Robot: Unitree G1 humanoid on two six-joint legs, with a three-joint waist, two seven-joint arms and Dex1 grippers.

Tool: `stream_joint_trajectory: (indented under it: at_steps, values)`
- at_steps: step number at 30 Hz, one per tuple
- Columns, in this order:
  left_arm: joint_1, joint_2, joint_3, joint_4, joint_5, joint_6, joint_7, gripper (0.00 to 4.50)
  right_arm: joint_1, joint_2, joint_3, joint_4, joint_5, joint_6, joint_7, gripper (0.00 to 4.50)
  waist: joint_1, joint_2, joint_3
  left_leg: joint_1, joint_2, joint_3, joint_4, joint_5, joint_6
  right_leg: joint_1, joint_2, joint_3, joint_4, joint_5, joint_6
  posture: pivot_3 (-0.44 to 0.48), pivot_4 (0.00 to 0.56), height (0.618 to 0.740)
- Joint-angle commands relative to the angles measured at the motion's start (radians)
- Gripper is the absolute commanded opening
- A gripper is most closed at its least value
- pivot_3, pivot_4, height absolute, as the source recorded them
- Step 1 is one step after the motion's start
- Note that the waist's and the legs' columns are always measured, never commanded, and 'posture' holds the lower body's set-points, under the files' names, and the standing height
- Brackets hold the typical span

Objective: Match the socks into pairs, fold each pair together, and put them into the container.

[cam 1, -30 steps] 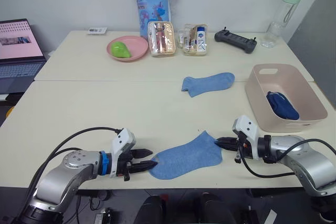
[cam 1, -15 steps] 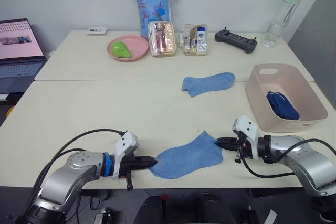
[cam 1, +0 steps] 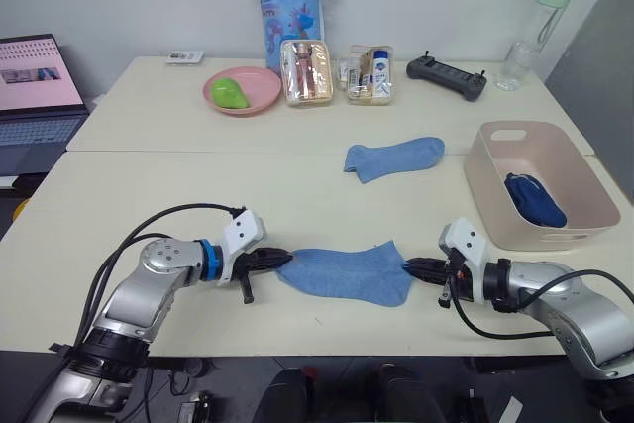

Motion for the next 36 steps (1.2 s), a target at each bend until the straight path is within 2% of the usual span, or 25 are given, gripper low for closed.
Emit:
stream_joint_trajectory:
  at_steps: [1, 2, 5, 8, 11, 14, 16, 17, 20, 26, 32, 35, 36]
  values:
    - [0.020, 0.015, 0.028, -0.030, -0.010, -0.005, -0.011, 1.25, -0.010, -0.020, -0.046, 0.003, -0.008, -0.055, 0.008, 1.41, 0.000, 0.000, 0.000, 0.000, 0.000, 0.000, 0.000, 0.000, 0.000, 0.000, 0.000, 0.000, 0.000, 0.000, 0.000, 0.000, 0.150, 0.740]
    - [0.023, 0.019, 0.042, -0.033, -0.008, -0.009, -0.004, 1.54, -0.018, -0.020, -0.049, 0.007, -0.007, -0.072, 0.014, 1.74, -0.001, 0.000, 0.000, 0.000, 0.000, 0.000, 0.000, 0.000, 0.000, 0.000, 0.000, 0.000, 0.000, 0.000, 0.000, 0.000, 0.150, 0.740]
    - [0.043, 0.001, 0.133, -0.069, -0.053, -0.054, 0.027, 2.51, -0.067, -0.001, -0.051, 0.013, 0.011, -0.131, 0.041, 1.79, -0.006, 0.000, 0.000, 0.000, 0.001, 0.000, 0.000, 0.000, 0.000, 0.000, 0.000, 0.000, 0.000, 0.000, 0.000, 0.000, 0.150, 0.740]
    - [0.069, -0.040, 0.190, -0.131, -0.116, -0.078, 0.040, 2.51, -0.107, 0.019, 0.009, 0.030, -0.012, -0.187, 0.073, 1.79, -0.007, 0.000, 0.000, 0.000, 0.002, -0.001, 0.000, 0.000, 0.000, -0.001, 0.001, -0.001, 0.001, 0.000, 0.000, 0.000, 0.150, 0.740]
    - [0.139, -0.038, 0.148, -0.176, -0.067, -0.162, 0.010, 1.89, -0.134, 0.036, 0.106, 0.102, -0.090, -0.281, 0.112, 1.19, -0.006, 0.000, 0.000, 0.001, 0.001, 0.000, 0.000, 0.000, 0.000, 0.000, 0.001, 0.000, 0.000, 0.000, 0.000, 0.000, 0.150, 0.740]
    - [0.184, -0.083, 0.122, -0.194, -0.049, -0.212, 0.042, 0.87, -0.162, 0.079, 0.169, 0.192, -0.136, -0.350, 0.133, 0.10, -0.005, 0.000, 0.000, 0.000, 0.001, 0.000, 0.000, 0.000, 0.000, 0.000, 0.000, 0.000, 0.000, 0.000, 0.000, 0.000, 0.150, 0.740]
    - [0.213, -0.091, 0.090, -0.198, -0.007, -0.226, 0.063, 0.13, -0.165, 0.093, 0.188, 0.214, -0.142, -0.361, 0.148, 0.00, -0.004, 0.000, 0.000, 0.000, 0.001, 0.000, 0.000, 0.000, 0.000, 0.000, 0.000, 0.000, 0.000, 0.000, 0.000, 0.000, 0.150, 0.740]
    - [0.225, -0.094, 0.076, -0.182, 0.028, -0.245, 0.079, 0.03, -0.159, 0.096, 0.195, 0.226, -0.151, -0.367, 0.150, 0.00, -0.003, 0.000, 0.000, 0.000, 0.001, 0.000, 0.000, 0.000, 0.000, 0.000, 0.000, 0.000, 0.000, 0.000, 0.000, 0.000, 0.150, 0.740]
    - [0.244, -0.094, 0.053, -0.140, 0.079, -0.282, 0.104, 0.03, -0.137, 0.083, 0.211, 0.261, -0.188, -0.400, 0.162, 0.00, -0.002, 0.000, 0.000, 0.000, 0.001, 0.000, 0.000, 0.000, 0.000, 0.000, 0.000, 0.000, 0.000, 0.000, 0.000, 0.000, 0.150, 0.740]
    - [0.301, -0.059, 0.082, -0.079, 0.076, -0.312, 0.095, 0.03, -0.094, 0.021, 0.165, 0.340, -0.211, -0.477, 0.194, 0.00, -0.001, 0.000, -0.001, 0.002, 0.001, 0.000, 0.000, 0.000, 0.000, 0.001, 0.000, 0.000, 0.000, 0.000, 0.000, 0.000, 0.150, 0.740]
    - [0.315, -0.051, 0.164, -0.209, -0.094, -0.180, 0.091, 0.03, -0.091, -0.011, 0.055, 0.285, -0.111, -0.425, 0.215, 0.00, -0.003, 0.000, -0.001, 0.010, 0.001, 0.000, -0.001, 0.000, 0.000, 0.009, 0.000, 0.000, -0.001, 0.000, 0.000, 0.000, 0.150, 0.740]
    - [0.327, -0.046, 0.219, -0.306, -0.165, -0.103, 0.122, 0.03, -0.123, -0.006, 0.013, 0.240, -0.088, -0.364, 0.179, 0.00, -0.003, 0.000, -0.001, 0.010, 0.001, -0.001, -0.001, 0.000, 0.000, 0.009, 0.000, -0.001, -0.001, 0.000, 0.000, 0.000, 0.150, 0.740]
    - [0.320, -0.052, 0.261, -0.351, -0.202, -0.068, 0.161, 0.20, -0.168, 0.025, 0.008, 0.239, -0.106, -0.342, 0.120, 0.18, -0.004, 0.000, -0.001, 0.010, 0.001, 0.000, -0.001, 0.000, 0.000, 0.009, 0.000, 0.000, -0.001, 0.000, 0.000, 0.000, 0.150, 0.740]
